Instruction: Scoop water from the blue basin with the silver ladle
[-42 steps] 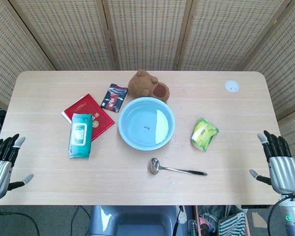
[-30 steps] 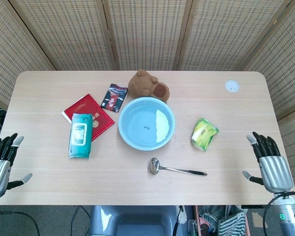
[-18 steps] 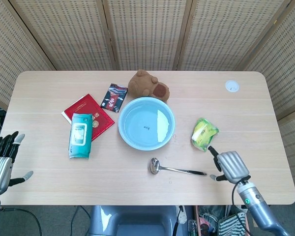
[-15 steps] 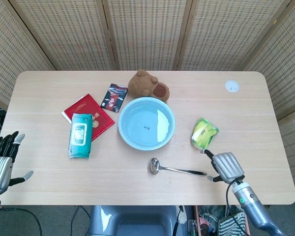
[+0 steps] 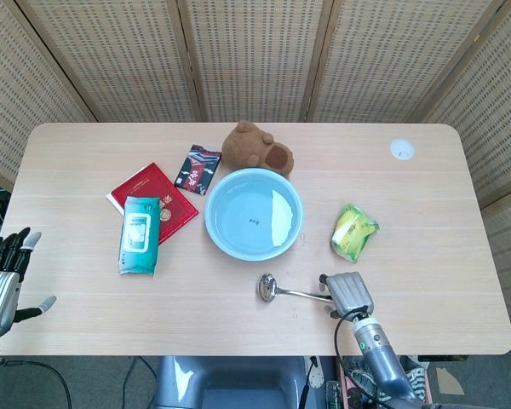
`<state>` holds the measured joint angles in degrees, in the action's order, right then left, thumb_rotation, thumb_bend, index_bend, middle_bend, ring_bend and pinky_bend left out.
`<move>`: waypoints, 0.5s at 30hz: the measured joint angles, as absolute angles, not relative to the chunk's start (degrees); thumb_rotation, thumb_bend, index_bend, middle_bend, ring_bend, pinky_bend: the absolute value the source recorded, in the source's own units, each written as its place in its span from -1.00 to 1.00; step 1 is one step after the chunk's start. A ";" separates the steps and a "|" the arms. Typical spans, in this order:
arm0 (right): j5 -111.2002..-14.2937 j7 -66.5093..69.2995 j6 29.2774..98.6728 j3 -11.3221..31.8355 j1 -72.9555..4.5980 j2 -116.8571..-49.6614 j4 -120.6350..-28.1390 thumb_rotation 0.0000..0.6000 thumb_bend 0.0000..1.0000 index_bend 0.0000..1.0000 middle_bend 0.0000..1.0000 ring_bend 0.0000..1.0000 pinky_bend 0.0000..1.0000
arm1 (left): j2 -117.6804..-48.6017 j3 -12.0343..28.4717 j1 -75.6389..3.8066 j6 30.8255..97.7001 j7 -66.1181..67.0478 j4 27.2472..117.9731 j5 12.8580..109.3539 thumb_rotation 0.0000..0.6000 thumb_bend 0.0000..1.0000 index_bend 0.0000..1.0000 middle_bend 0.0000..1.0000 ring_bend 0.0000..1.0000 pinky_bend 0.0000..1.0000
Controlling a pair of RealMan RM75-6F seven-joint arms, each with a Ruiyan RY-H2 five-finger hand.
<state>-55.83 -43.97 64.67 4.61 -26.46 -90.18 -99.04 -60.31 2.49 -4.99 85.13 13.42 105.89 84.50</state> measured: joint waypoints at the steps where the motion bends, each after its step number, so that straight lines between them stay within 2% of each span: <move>1: -54.77 -44.88 64.86 4.74 -26.77 -90.89 -98.75 1.00 -0.42 -0.09 0.82 0.69 1.00 | -60.31 2.51 -5.00 85.12 13.40 105.88 84.46 1.00 -1.00 -1.00 -1.00 -1.00 -1.00; 15: -48.87 -48.63 64.97 4.53 -29.28 -95.18 -94.67 1.00 -0.41 -0.09 0.82 0.69 1.00 | -60.35 2.54 -5.16 84.85 13.58 105.87 84.07 1.00 -1.00 -1.00 -1.00 -1.00 -1.00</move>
